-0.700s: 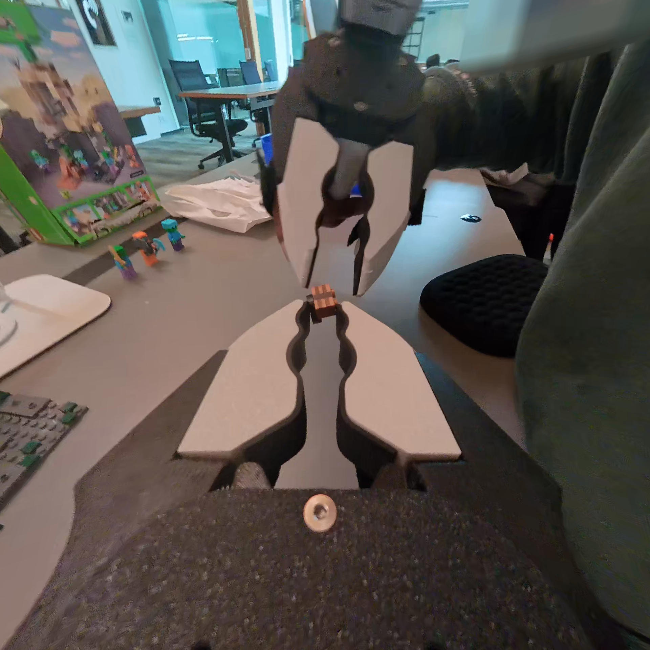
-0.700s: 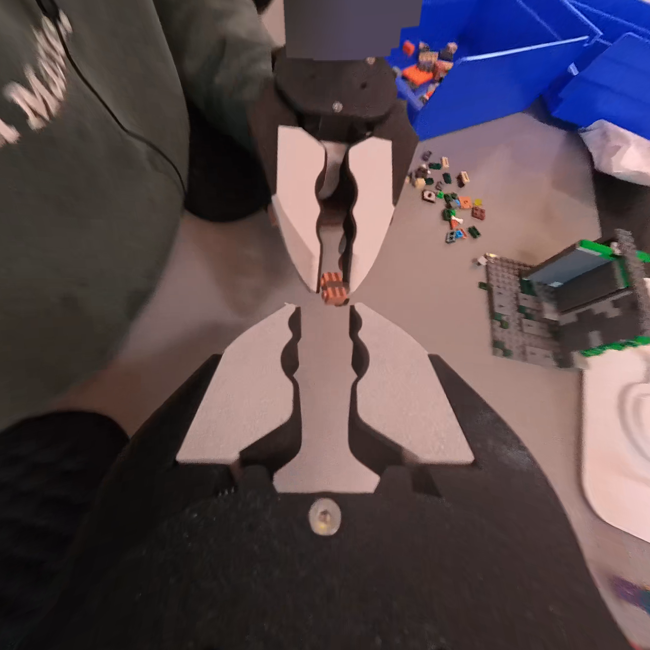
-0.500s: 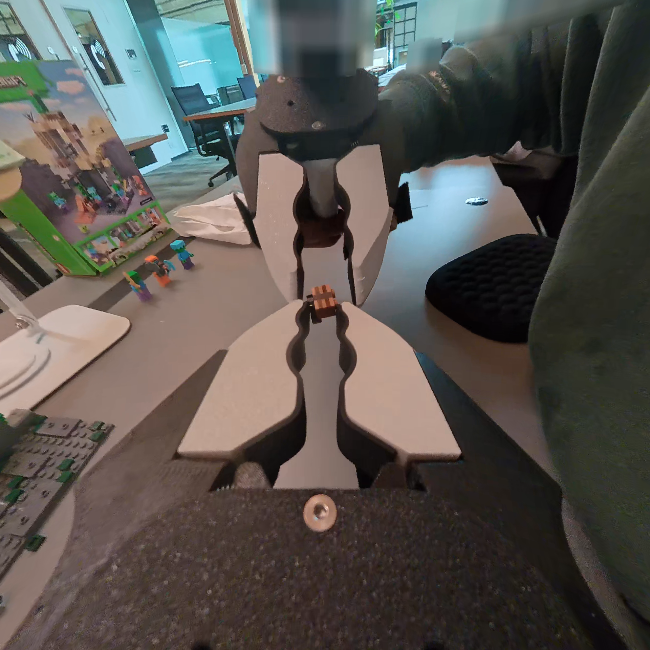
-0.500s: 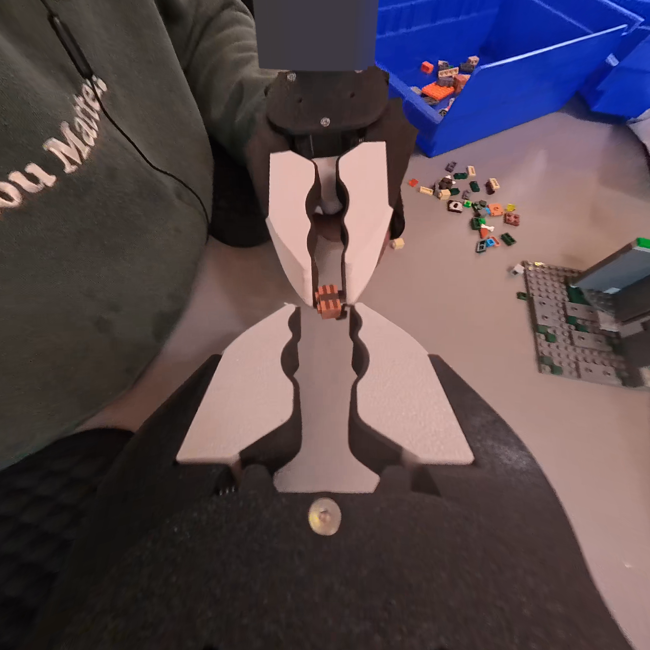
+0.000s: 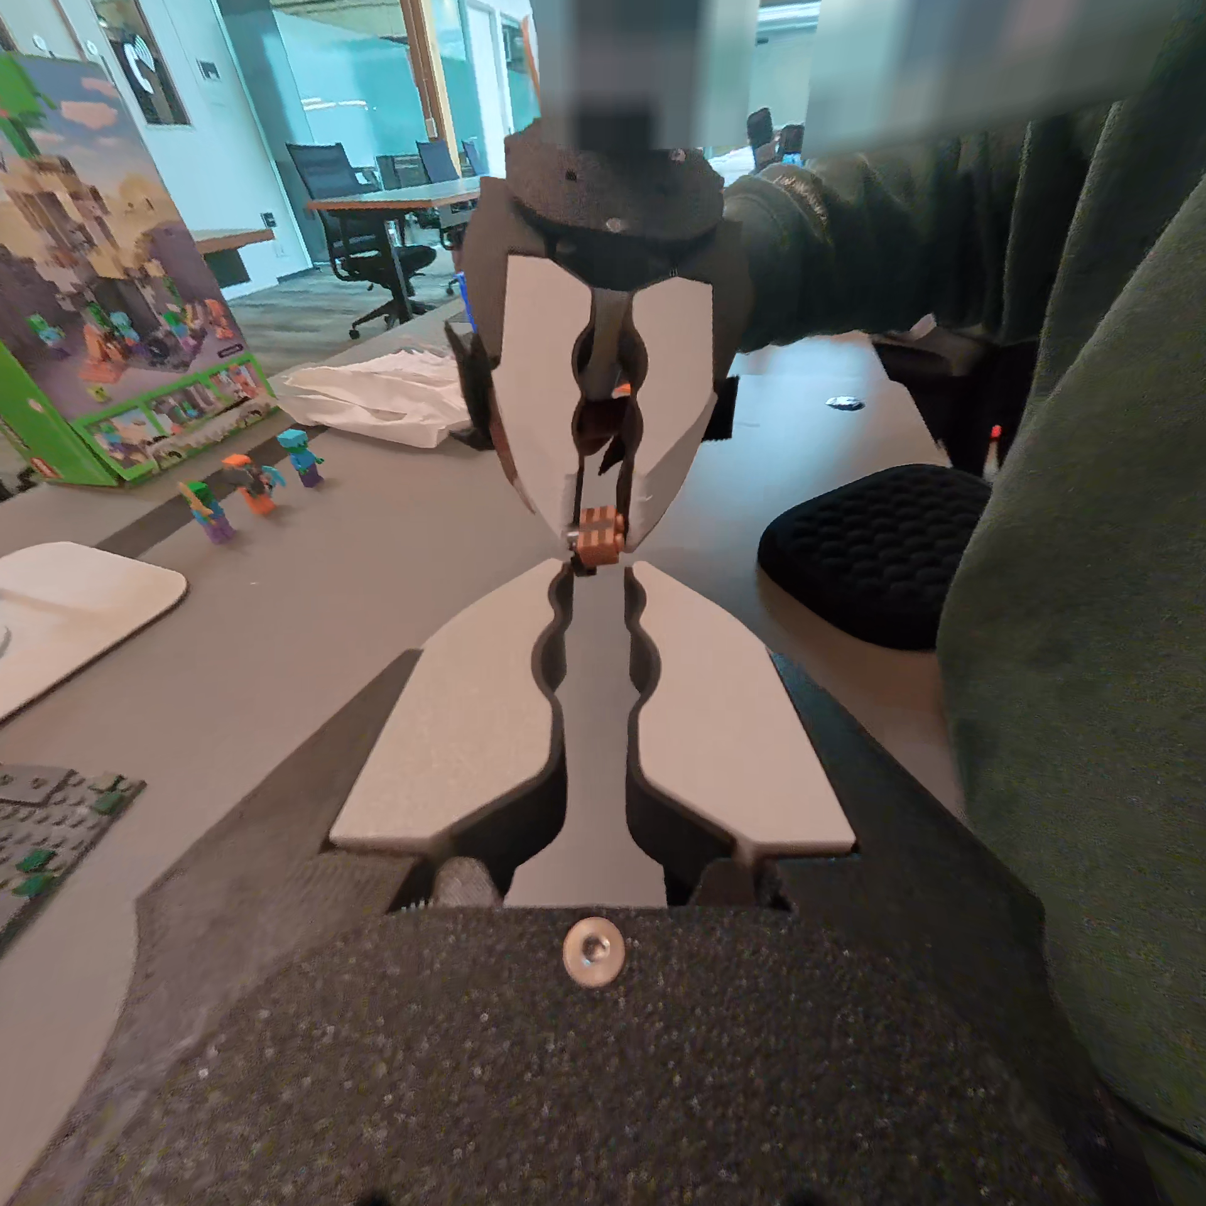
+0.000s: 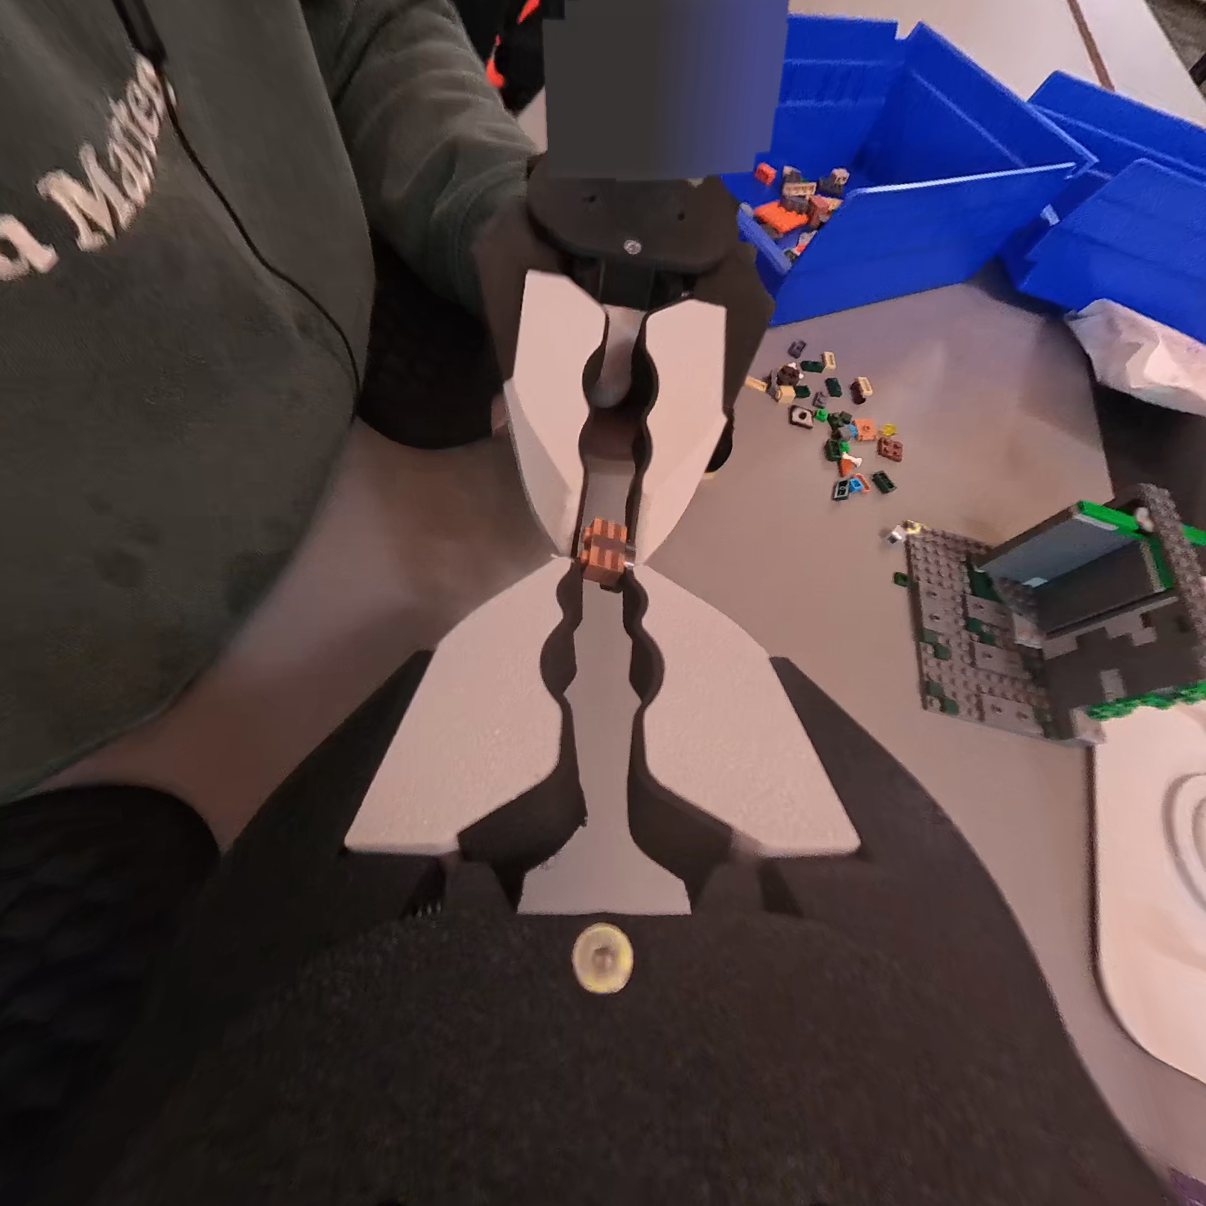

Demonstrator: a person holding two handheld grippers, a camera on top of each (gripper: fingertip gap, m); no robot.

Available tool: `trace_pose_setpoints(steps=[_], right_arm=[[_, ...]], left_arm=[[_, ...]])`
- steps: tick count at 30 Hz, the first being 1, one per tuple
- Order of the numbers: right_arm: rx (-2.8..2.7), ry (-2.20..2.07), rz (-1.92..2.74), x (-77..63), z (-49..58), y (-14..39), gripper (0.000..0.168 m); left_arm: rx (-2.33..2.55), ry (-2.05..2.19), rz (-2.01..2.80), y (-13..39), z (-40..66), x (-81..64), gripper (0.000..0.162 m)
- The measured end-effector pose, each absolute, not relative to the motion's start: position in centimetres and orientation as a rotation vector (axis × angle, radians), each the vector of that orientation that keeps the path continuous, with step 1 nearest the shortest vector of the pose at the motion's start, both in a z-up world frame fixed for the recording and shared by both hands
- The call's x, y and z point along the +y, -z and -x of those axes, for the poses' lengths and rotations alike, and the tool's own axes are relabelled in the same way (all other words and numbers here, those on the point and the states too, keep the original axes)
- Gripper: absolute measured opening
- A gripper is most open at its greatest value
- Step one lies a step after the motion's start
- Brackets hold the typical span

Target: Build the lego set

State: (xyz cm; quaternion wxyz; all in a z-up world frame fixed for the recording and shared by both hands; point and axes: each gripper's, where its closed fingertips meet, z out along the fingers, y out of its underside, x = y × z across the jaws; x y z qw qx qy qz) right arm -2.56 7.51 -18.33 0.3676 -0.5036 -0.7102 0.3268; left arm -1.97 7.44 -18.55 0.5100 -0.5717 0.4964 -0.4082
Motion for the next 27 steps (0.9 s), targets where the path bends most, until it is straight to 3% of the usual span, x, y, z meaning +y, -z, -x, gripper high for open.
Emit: trace_pose_setpoints(steps=[8, 21, 27], right_arm=[[-1.893, -0.707, 1.165, 7.1, 2.7, 18.5, 0.011], [-1.870, -0.781, 1.253, 6.5, 3.0, 18.8, 0.022], [-1.881, -0.830, 1.289, 6.3, 2.9, 18.8, 0.014]], left_arm=[[1.156, 1.203, 1.404, 18.2, 2.1, 6.8, 0.014], [1.304, 0.940, 1.303, 18.9, 2.2, 6.7, 0.012], [1.335, 0.919, 1.296, 19.2, 2.1, 6.4, 0.012]])
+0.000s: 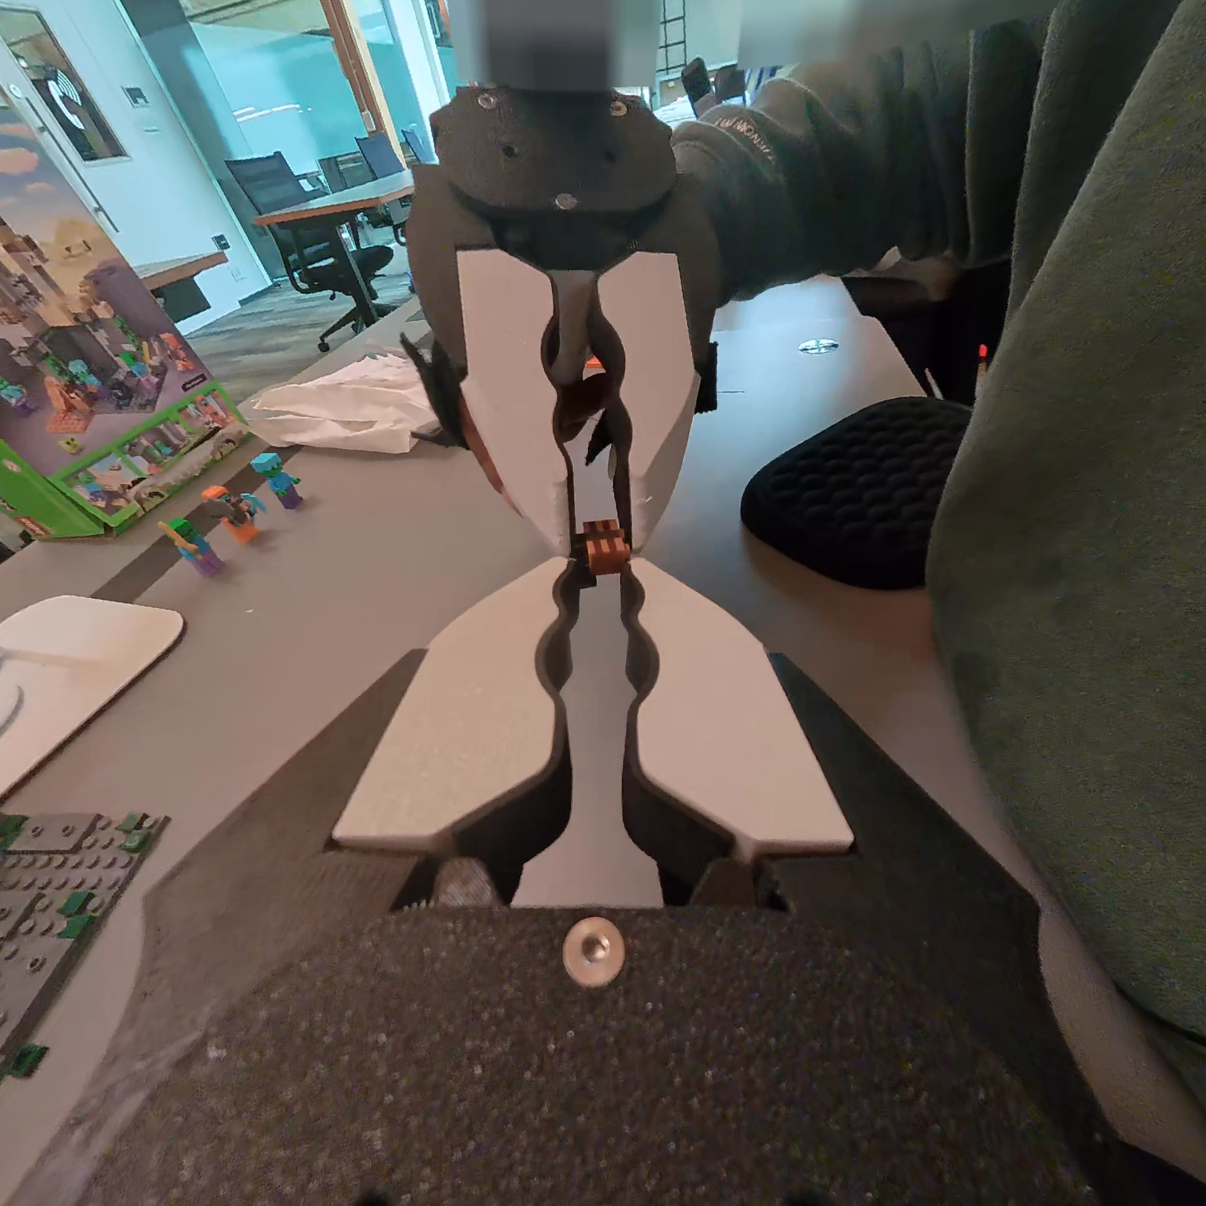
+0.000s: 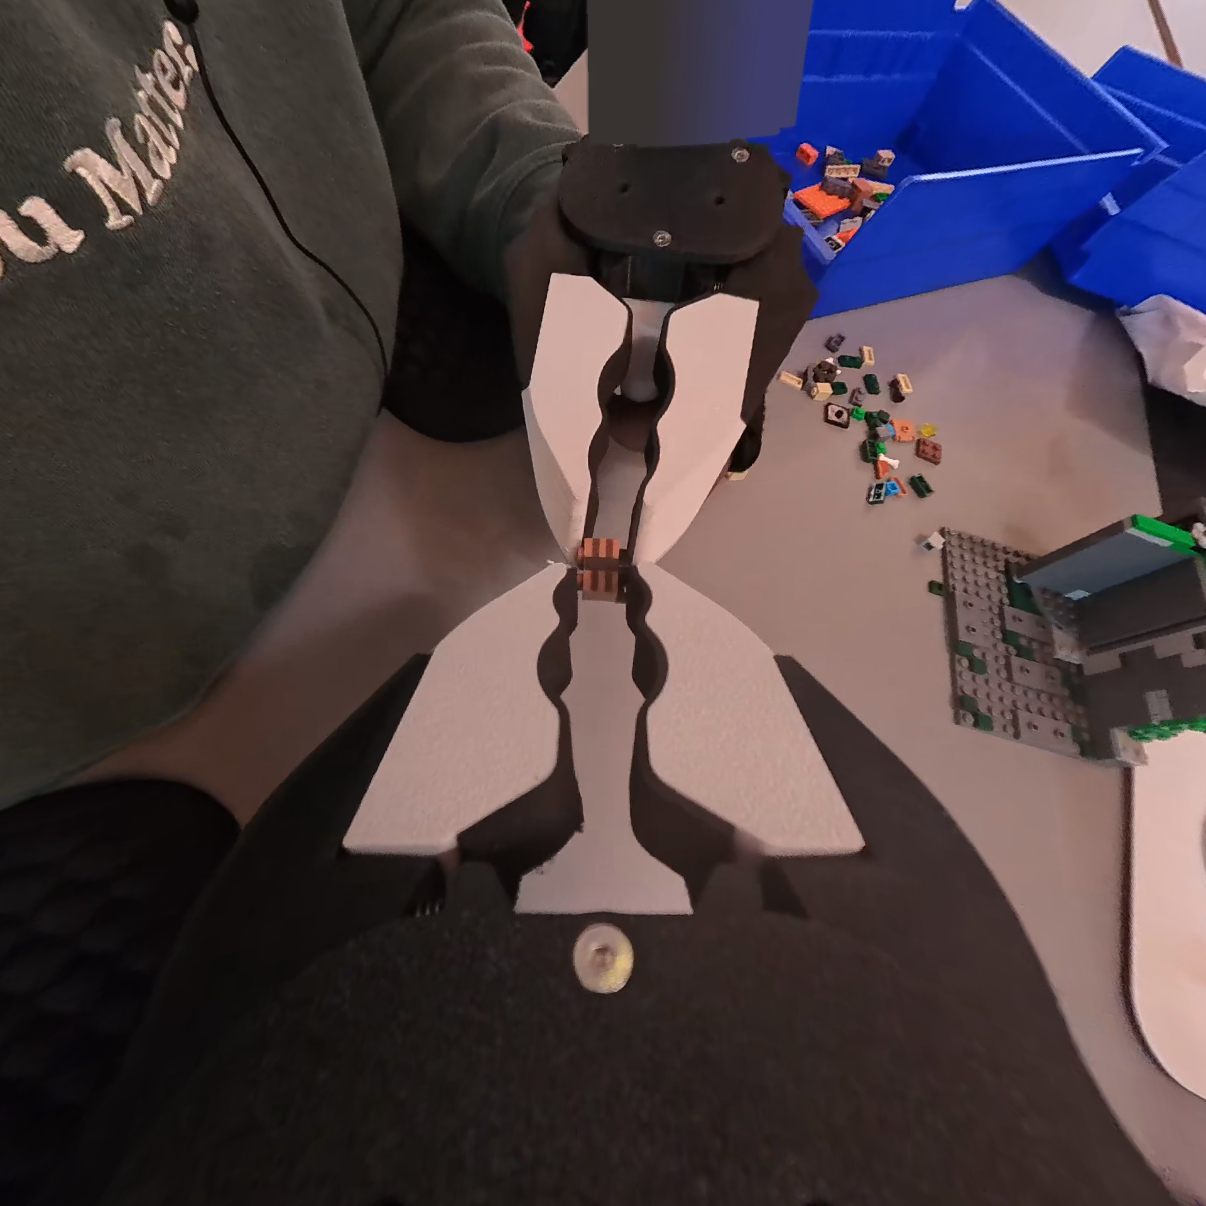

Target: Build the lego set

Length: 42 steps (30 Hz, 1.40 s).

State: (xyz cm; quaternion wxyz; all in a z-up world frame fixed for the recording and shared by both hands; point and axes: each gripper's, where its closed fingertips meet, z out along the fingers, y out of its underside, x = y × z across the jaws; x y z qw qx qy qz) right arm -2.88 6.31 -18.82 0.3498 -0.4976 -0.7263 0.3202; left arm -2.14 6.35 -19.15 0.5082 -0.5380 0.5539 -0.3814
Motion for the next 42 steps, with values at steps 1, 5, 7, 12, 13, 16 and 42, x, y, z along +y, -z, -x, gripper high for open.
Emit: trace_pose_setpoints(steps=[1, 5, 7, 12, 13, 16, 42], right_arm=[[-1.878, -0.835, 1.297, 6.3, 2.8, 18.9, 0.014], [-1.819, -0.949, 1.440, 6.5, 2.6, 19.6, 0.014], [-1.769, -1.035, 1.567, 6.9, 2.3, 20.3, 0.014], [-1.668, -1.305, 1.768, 6.6, 1.5, 21.3, 0.014], [-1.644, -1.370, 1.797, 6.3, 1.5, 21.4, 0.014], [-1.549, -1.613, 1.857, 5.6, 1.7, 21.0, 0.014], [-1.639, -0.684, 1.779, 14.1, -1.1, 25.1, 0.018]], left_arm=[[1.333, 0.929, 1.307, 19.2, 2.1, 6.4, 0.012], [1.331, 0.947, 1.343, 19.8, 1.9, 6.5, 0.013], [1.352, 0.871, 1.338, 20.4, 2.0, 6.8, 0.015], [1.399, 0.754, 1.264, 20.5, 2.0, 6.7, 0.016], [1.415, 0.723, 1.235, 20.5, 2.0, 6.6, 0.016], [1.474, 0.617, 1.134, 20.6, 1.7, 5.9, 0.016], [1.136, 0.640, 2.014, 28.3, 5.7, 13.7, 0.008]])
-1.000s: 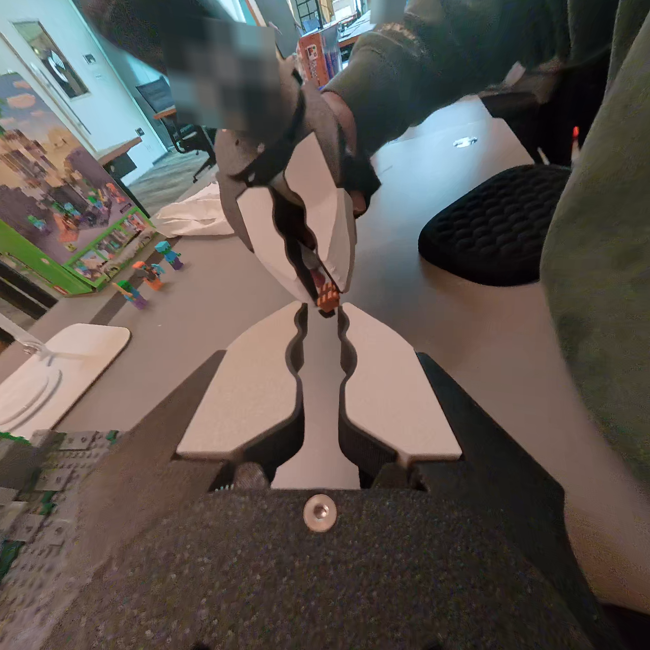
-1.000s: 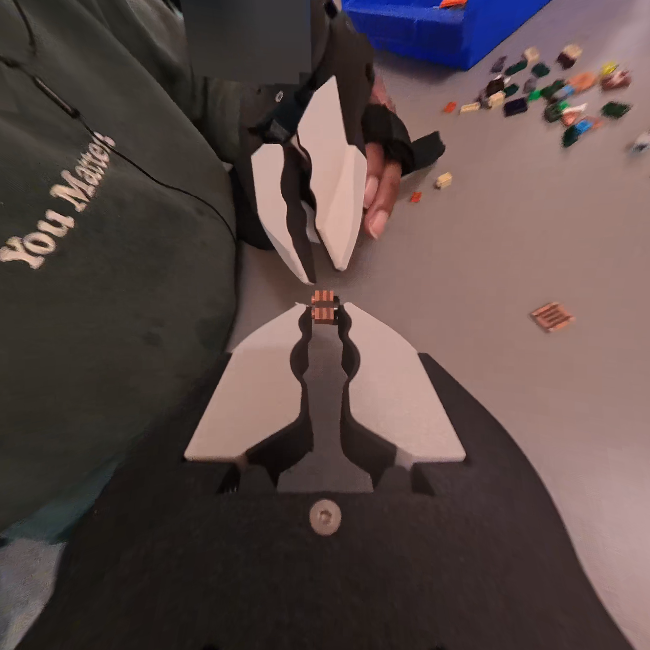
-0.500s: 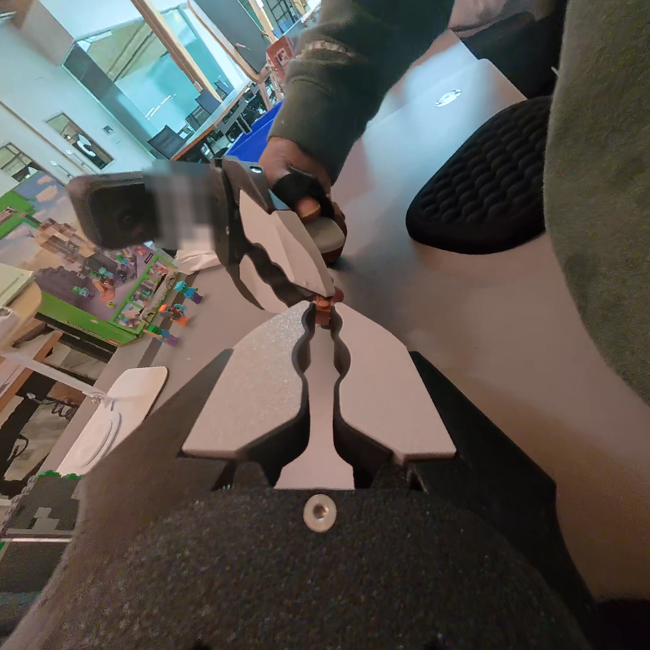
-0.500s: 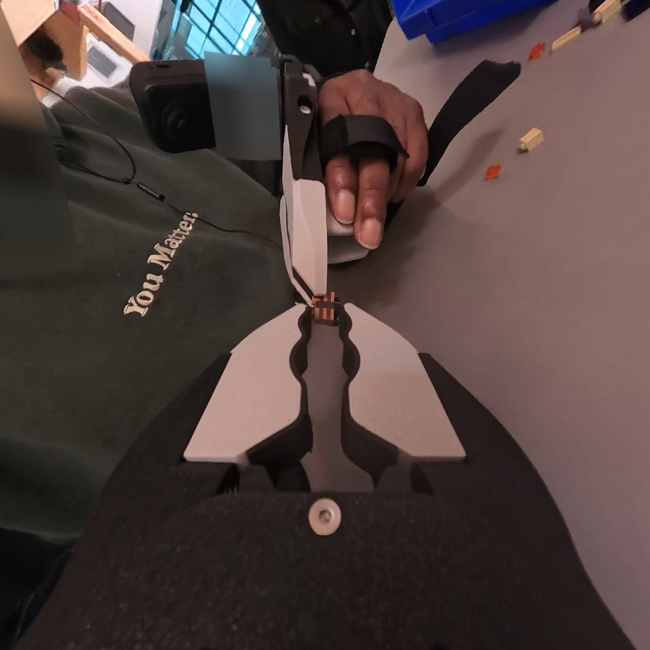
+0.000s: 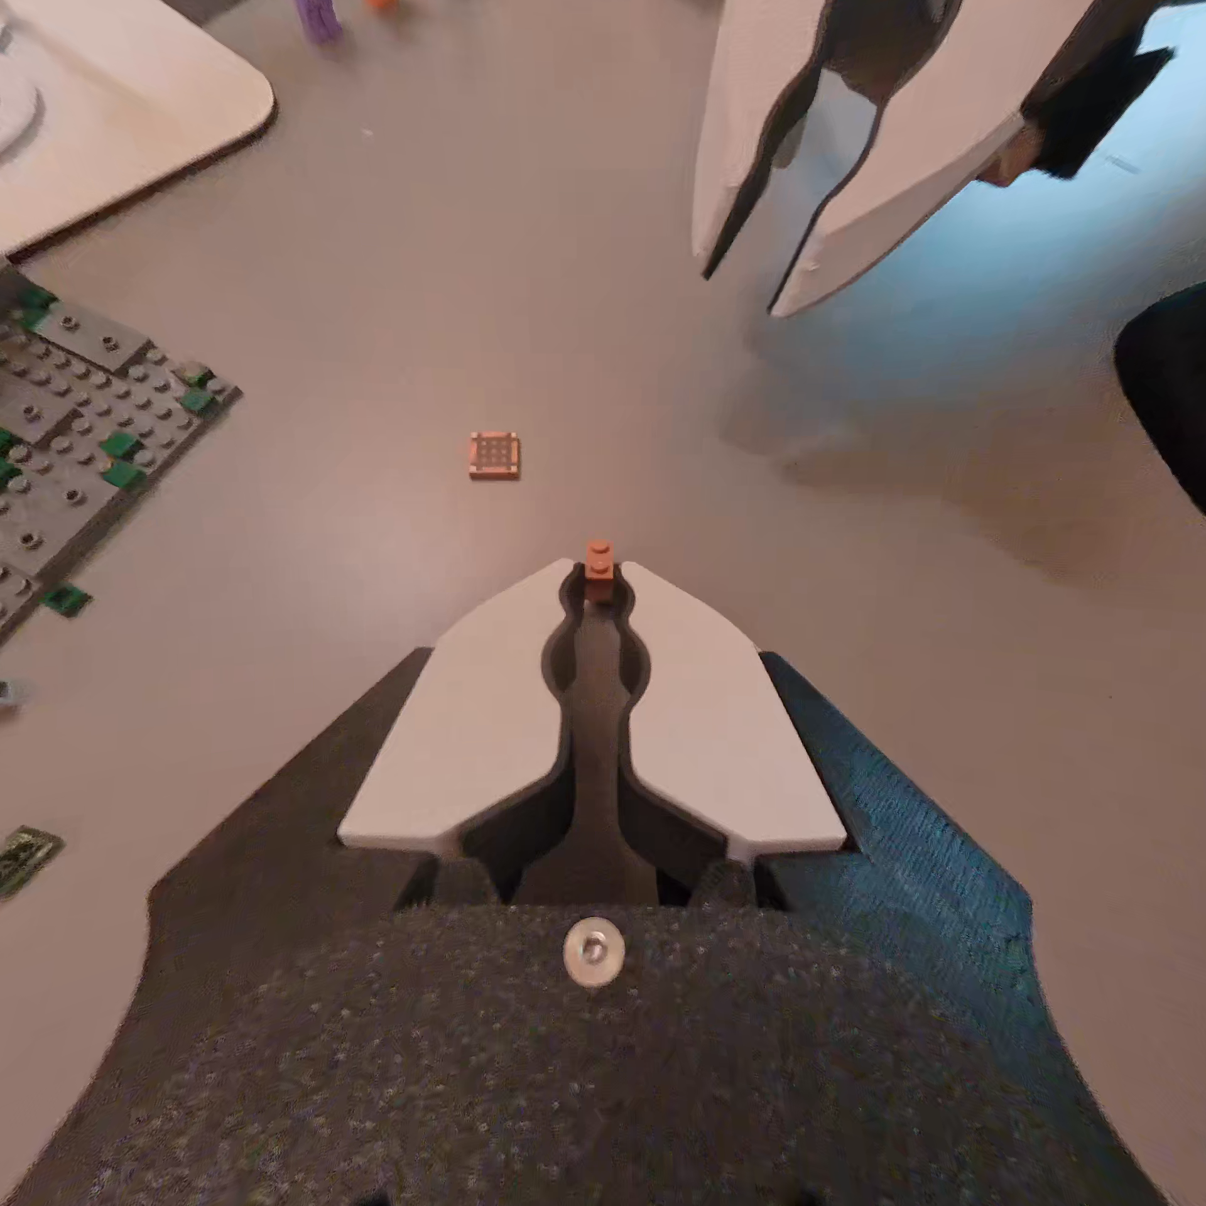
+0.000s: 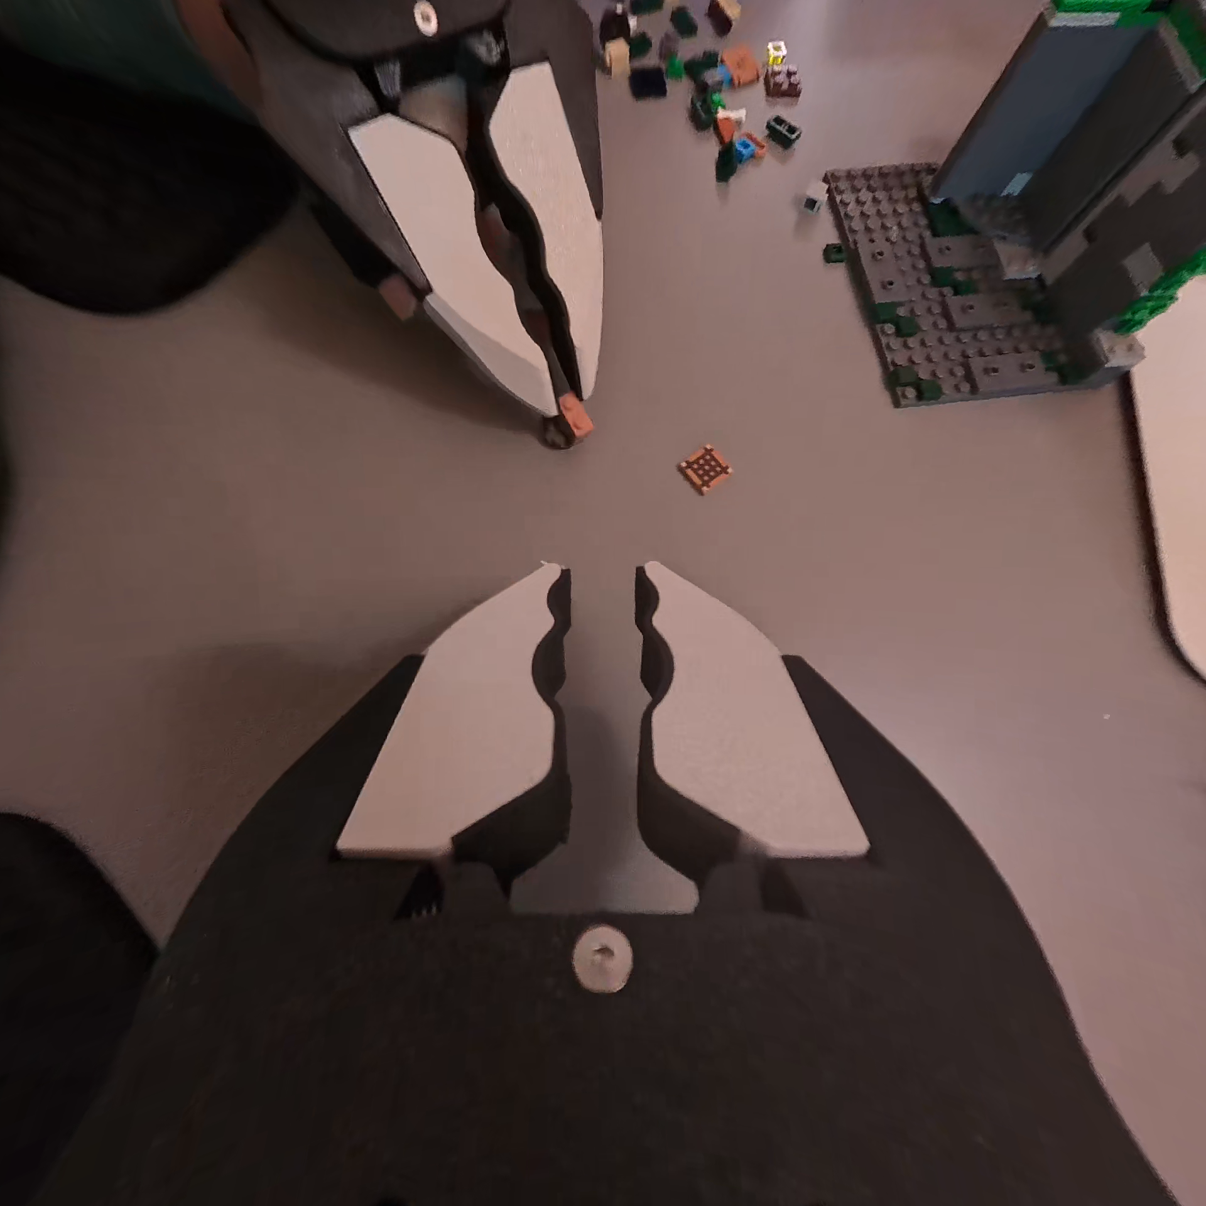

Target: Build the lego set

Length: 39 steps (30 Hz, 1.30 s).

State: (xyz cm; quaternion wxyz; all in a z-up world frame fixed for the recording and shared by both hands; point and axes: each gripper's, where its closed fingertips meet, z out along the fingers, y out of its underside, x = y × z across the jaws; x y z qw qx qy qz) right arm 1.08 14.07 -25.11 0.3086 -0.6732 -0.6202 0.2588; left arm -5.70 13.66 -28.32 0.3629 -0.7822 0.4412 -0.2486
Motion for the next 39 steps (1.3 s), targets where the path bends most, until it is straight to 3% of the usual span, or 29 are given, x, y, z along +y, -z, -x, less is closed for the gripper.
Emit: trace_pose_setpoints(steps=[9, 20, 24, 39], right_arm=[[-1.969, -0.475, 1.614, 16.6, 2.7, 27.3, 0.021], [-2.294, -0.426, 1.596, 18.6, 4.5, 28.9, 0.026], [-2.375, -0.419, 1.604, 18.3, 4.3, 29.7, 0.015], [-2.334, -0.420, 1.605, 17.0, 3.3, 29.0, 0.015]], left_arm=[[1.169, 0.614, 1.989, 28.1, 6.0, 13.4, 0.019], [1.131, 0.634, 1.935, 27.5, 7.3, 14.3, 0.015], [1.132, 0.624, 1.904, 27.1, 7.3, 14.3, 0.013], [1.179, 0.547, 1.857, 27.1, 7.1, 14.2, 0.011]])
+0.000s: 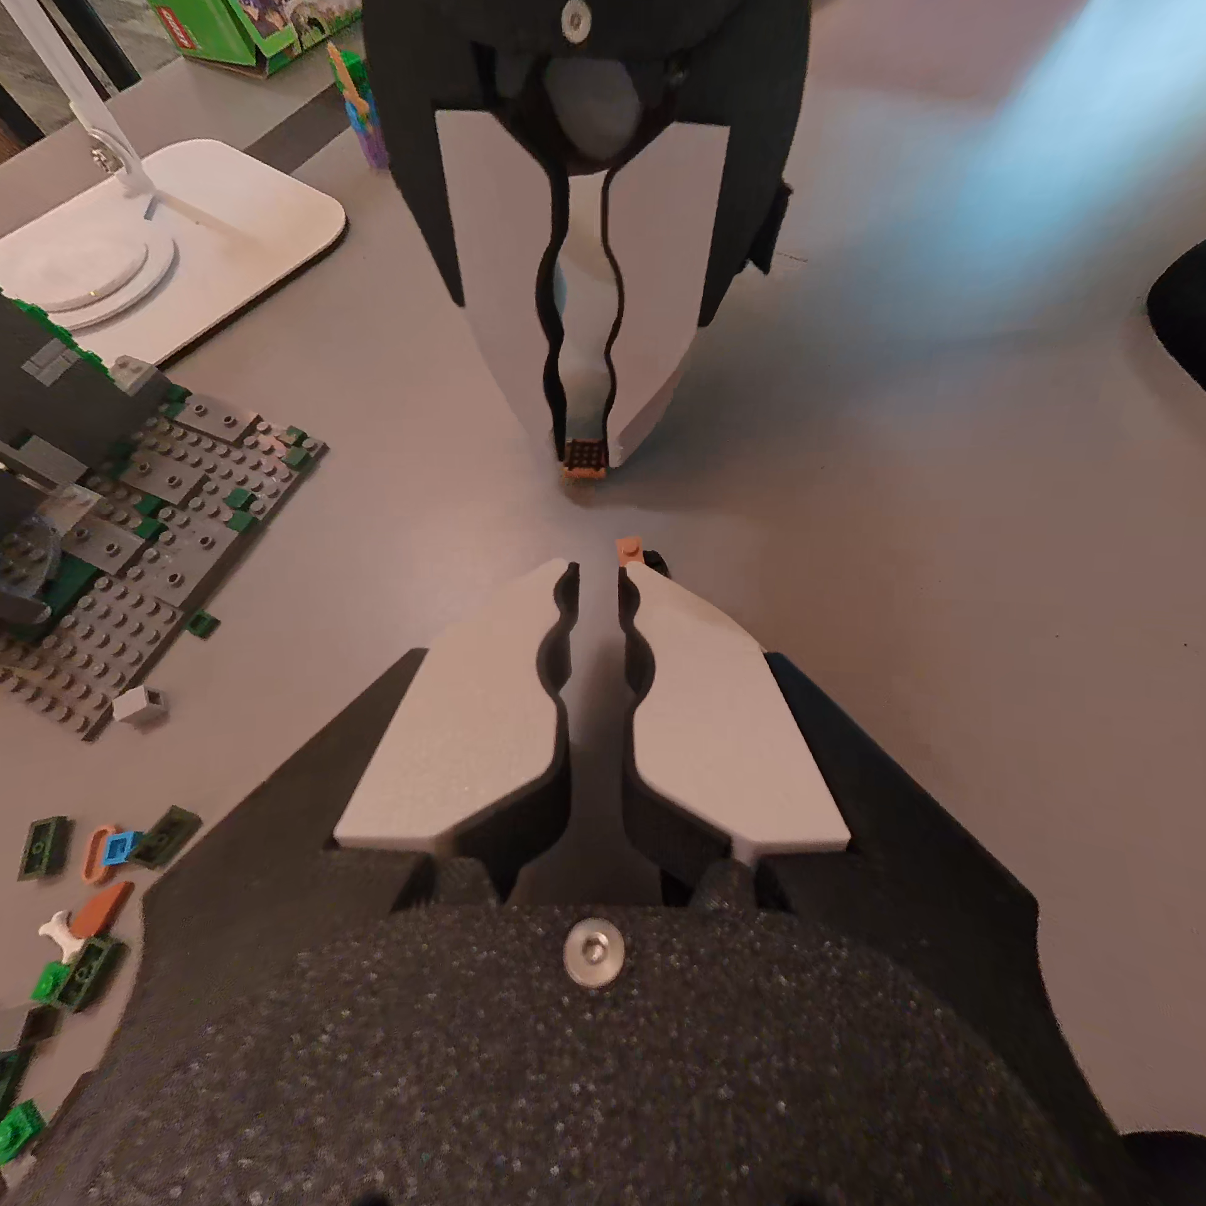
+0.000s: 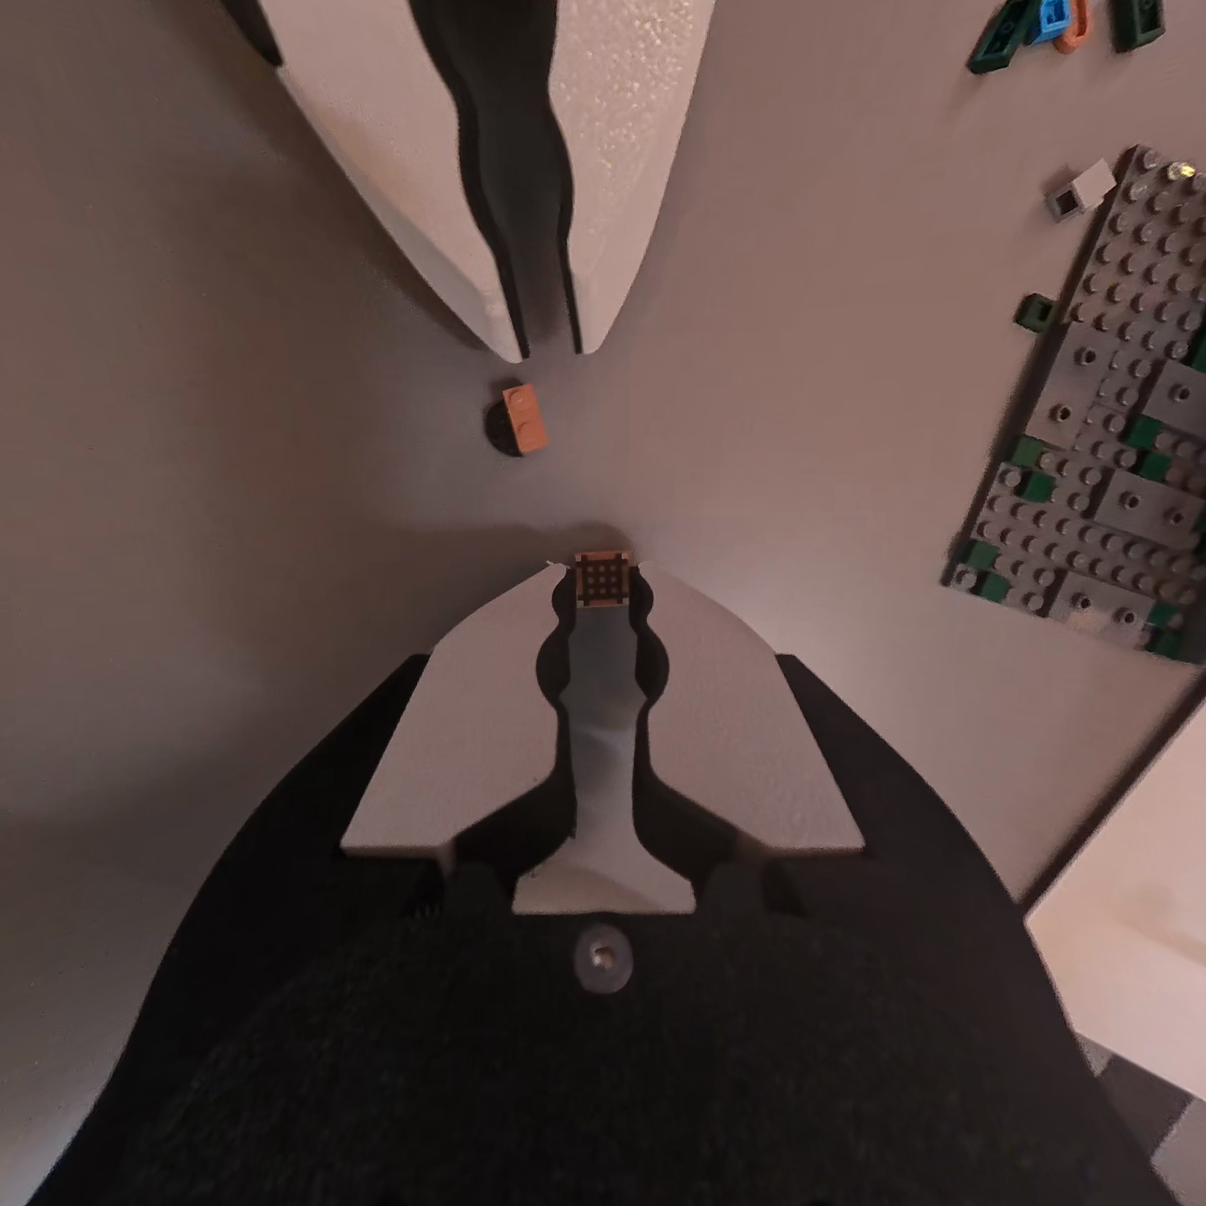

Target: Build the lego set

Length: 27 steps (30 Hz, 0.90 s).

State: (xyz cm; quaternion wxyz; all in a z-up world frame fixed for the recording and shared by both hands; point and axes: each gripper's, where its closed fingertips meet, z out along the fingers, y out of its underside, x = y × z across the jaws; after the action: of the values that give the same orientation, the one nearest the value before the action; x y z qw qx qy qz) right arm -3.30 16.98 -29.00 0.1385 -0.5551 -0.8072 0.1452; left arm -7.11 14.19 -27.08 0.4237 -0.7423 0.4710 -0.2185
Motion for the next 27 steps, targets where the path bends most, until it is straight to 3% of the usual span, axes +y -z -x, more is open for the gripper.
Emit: trace_pose_setpoints(steps=[27], right_arm=[[-2.287, -0.362, 1.672, 16.5, 0.2, 29.1, 0.015]], left_arm=[[1.197, 0.543, 1.848, 27.2, 7.0, 14.0, 0.009]])
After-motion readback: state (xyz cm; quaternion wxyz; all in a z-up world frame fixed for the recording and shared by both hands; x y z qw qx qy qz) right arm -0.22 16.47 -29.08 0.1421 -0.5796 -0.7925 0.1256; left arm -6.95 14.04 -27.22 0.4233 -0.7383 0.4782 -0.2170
